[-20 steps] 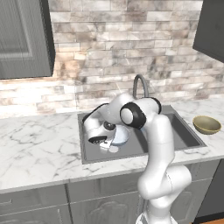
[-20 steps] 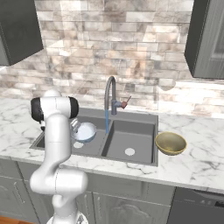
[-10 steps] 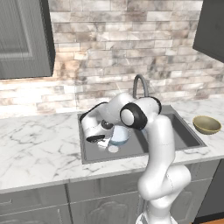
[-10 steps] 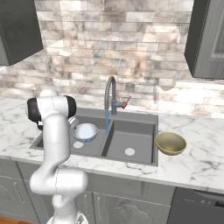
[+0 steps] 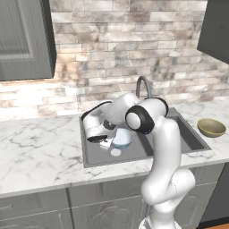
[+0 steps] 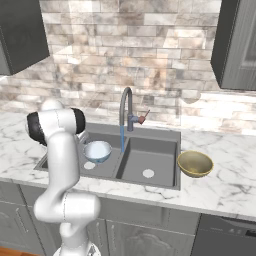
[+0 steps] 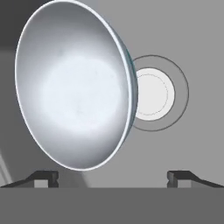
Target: Rinse each bowl for a few seconds and place them down in the sink or on the counter.
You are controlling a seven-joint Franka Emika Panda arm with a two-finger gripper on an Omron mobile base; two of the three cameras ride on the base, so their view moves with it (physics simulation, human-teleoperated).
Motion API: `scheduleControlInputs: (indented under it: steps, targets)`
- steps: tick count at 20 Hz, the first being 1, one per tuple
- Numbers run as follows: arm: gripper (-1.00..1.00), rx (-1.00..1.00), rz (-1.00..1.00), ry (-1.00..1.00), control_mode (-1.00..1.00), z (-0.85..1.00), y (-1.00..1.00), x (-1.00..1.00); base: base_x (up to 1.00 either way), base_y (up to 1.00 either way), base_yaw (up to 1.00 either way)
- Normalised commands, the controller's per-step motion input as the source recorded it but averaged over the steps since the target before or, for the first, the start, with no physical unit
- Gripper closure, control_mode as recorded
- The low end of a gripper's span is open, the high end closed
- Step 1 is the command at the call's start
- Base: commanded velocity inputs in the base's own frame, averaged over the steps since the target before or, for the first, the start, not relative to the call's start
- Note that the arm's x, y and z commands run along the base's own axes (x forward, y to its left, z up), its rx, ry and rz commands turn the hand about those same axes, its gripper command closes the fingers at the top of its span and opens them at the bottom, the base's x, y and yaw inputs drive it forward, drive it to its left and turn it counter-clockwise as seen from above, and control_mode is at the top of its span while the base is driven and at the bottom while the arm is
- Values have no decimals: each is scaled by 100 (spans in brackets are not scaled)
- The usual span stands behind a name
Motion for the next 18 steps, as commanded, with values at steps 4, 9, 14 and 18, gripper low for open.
scheduleControlInputs:
  steps: [4, 9, 14, 18]
  targets:
    - [-100, 0, -2, 0, -100, 42, -4, -3, 0, 0, 0]
    - [-100, 0, -1, -1, -100, 44, -1, -2, 0, 0, 0]
    - [-100, 2, 0, -3, -100, 48, -1, -5, 0, 0, 0]
    - [-100, 2, 0, -5, -100, 51, -2, -5, 0, 0, 0]
